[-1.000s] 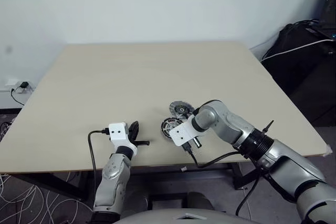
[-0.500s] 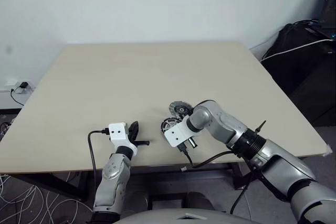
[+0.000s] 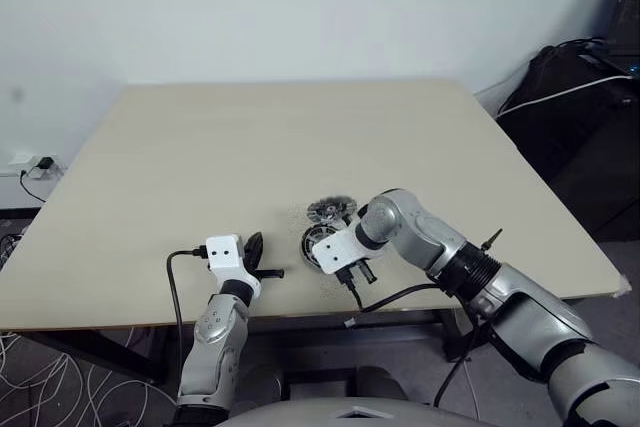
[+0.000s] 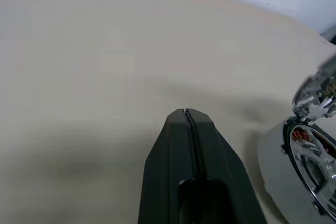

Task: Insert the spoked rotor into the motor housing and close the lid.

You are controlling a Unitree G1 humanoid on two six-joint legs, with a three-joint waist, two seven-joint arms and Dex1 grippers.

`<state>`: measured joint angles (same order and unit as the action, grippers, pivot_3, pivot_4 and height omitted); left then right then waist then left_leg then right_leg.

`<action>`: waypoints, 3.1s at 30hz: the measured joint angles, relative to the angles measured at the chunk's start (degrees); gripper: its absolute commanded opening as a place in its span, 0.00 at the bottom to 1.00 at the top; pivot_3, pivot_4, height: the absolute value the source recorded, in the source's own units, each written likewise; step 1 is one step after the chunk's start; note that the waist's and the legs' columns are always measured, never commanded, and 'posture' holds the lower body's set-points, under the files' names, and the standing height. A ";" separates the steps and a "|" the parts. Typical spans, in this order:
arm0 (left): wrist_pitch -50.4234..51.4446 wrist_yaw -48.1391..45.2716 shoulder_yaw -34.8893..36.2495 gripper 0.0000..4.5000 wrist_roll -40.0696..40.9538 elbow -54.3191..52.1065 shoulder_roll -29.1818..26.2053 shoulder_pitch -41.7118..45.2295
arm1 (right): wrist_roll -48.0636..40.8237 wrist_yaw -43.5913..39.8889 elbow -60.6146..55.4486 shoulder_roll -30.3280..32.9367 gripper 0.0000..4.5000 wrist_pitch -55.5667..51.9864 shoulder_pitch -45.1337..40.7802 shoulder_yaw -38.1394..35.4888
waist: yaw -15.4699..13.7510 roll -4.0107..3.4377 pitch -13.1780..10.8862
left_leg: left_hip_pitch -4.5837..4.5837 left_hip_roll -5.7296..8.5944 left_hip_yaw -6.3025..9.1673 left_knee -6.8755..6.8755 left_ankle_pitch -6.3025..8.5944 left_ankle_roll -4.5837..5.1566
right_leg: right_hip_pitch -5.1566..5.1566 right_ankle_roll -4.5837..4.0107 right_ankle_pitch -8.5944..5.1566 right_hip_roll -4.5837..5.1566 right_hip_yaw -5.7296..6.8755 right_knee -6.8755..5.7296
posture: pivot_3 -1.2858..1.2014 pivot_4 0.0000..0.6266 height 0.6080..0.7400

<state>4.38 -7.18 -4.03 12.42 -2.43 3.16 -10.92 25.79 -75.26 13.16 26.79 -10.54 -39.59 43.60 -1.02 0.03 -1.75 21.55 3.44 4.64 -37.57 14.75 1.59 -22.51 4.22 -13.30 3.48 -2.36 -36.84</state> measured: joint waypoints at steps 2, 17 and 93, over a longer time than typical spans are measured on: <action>0.00 -0.03 -0.01 0.00 0.01 0.00 0.00 0.00 | -1.24 0.14 -0.51 -0.28 0.01 -3.04 0.85 -1.50 | -0.02 0.00 0.00 | 0.01 0.00 0.00 -0.01 0.00 0.00 | -0.01 -0.01 0.00 0.00 0.00 0.00 | 0.52 0.00 1.00; 0.01 -0.38 0.10 0.00 0.31 0.59 -0.02 0.28 | -16.67 -0.06 -27.10 -0.23 0.01 -54.96 6.30 -12.54 | -0.44 0.00 -0.01 | 0.13 -0.01 0.03 -0.01 0.07 -0.02 | -0.13 -0.13 -0.07 0.06 0.00 0.00 | 0.52 0.00 1.00; 0.14 -0.43 -0.29 0.00 1.22 1.44 -0.12 0.20 | -34.65 46.26 -27.45 -3.36 0.13 -37.02 7.24 -21.72 | 1.51 -0.05 0.01 | 0.20 0.01 0.00 0.19 0.03 0.04 | -0.21 -0.01 -0.04 0.05 -0.02 0.11 | 0.52 0.00 1.00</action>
<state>4.52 -7.61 -4.32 13.64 -0.98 3.03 -10.72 -8.86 -29.00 -14.30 23.43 -47.56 -32.34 21.88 0.49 -0.02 -1.73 21.75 3.46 4.64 -37.37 14.77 1.63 -22.73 4.21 -13.34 3.53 -2.37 -36.74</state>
